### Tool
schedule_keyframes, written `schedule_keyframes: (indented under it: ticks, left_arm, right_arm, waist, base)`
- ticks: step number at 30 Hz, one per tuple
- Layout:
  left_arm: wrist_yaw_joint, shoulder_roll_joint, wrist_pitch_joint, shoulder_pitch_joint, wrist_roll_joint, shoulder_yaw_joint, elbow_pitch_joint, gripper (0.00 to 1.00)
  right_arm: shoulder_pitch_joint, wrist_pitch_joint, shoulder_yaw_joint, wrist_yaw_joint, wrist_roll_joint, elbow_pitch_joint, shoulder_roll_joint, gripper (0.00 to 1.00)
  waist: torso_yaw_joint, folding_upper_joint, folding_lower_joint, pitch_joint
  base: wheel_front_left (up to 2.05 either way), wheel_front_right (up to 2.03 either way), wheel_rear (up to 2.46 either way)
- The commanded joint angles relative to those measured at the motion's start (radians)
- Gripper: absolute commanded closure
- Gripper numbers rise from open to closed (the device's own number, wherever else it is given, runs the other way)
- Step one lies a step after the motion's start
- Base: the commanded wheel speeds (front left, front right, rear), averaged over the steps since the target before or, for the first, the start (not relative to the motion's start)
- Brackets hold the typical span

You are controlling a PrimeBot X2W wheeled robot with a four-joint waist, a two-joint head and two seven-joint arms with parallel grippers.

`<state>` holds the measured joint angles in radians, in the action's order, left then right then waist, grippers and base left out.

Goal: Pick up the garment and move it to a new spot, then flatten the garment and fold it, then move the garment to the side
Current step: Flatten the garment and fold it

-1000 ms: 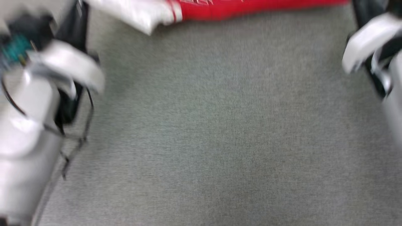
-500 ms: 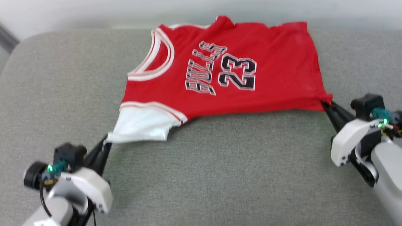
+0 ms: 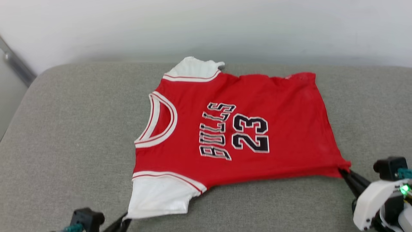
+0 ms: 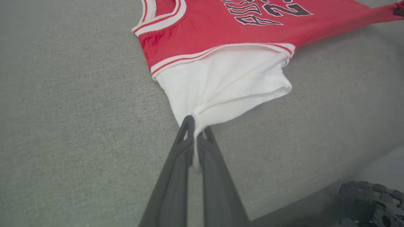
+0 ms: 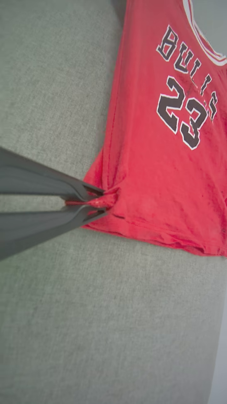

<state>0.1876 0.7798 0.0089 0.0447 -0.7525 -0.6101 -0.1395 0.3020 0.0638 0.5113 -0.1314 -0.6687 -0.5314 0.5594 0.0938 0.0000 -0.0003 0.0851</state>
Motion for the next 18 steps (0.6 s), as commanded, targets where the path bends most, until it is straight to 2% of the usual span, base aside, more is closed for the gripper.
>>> schedule_keyframes:
  ticks: [1,8,13,18]
  left_arm:
    - [0.011,0.011,0.011,0.033,-0.011,-0.005,-0.026,1.0]
    - [0.004,0.055,0.064,0.143,-0.073,-0.036,-0.112,1.0]
    - [0.007,0.066,0.054,0.151,-0.08,-0.026,-0.133,1.0]
    - [0.005,0.07,0.01,0.099,-0.064,0.019,-0.149,1.0]
  right_arm:
    - [-0.049,-0.019,-0.017,0.001,-0.021,0.037,0.015,1.0]
    - [-0.252,-0.136,-0.087,0.001,-0.05,0.205,0.064,1.0]
    - [-0.331,-0.188,-0.158,0.001,-0.038,0.296,0.052,1.0]
    - [-0.343,-0.224,-0.214,0.001,-0.026,0.376,0.026,1.0]
  waist:
    - [-0.007,0.0,0.0003,-0.018]
    - [-0.027,0.0,0.0003,-0.032]
    - [-0.043,0.0,0.0003,-0.017]
    - [-0.054,0.0,0.0003,0.003]
  base:
    - [0.0,0.0,0.0]
    - [0.0,0.0,0.0]
    - [0.0,0.0,0.0]
    - [0.0,0.0,0.0]
